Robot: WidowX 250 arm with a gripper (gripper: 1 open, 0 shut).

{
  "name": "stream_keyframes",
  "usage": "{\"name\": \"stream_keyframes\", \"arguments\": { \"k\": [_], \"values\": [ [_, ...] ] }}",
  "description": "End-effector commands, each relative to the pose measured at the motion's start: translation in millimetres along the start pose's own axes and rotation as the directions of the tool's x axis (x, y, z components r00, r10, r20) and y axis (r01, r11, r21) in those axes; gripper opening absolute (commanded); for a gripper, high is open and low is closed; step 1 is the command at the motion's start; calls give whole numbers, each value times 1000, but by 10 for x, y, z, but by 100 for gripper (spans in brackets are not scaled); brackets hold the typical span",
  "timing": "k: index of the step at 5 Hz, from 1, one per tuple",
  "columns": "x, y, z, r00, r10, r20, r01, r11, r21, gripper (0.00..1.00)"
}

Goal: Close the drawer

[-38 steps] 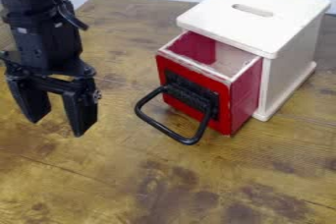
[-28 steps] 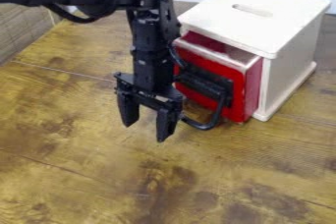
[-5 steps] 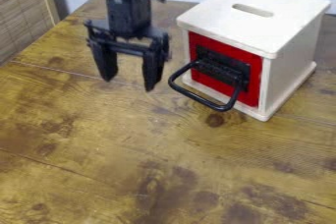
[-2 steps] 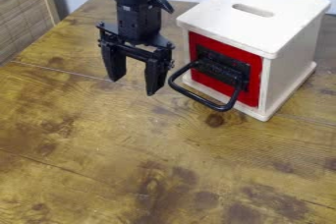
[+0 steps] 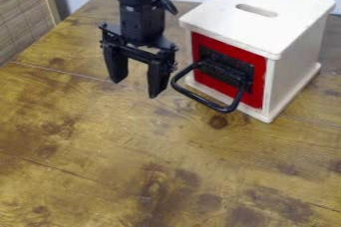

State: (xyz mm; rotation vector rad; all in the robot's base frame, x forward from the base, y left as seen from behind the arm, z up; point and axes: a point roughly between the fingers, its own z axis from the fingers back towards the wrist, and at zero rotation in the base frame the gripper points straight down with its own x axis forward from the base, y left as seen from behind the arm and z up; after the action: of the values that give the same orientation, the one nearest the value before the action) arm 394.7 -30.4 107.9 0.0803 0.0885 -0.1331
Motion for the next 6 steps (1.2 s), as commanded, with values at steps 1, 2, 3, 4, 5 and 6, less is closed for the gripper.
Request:
{"name": "stream_keyframes", "arguments": {
  "k": [1,2,3,4,5,6],
  "values": [
    [-96,-26,506,994,-16,111,13,1000,22,100],
    [-105,-33,587,992,47,117,-49,999,14,100],
    [-46,-73,520,994,66,89,-67,998,3,100],
    [85,-229,544,995,14,99,-14,1000,-3,100],
    [335,-541,634,991,-42,128,42,999,-1,100],
    [663,-678,573,989,-40,145,41,999,-4,0]
  ]
}}
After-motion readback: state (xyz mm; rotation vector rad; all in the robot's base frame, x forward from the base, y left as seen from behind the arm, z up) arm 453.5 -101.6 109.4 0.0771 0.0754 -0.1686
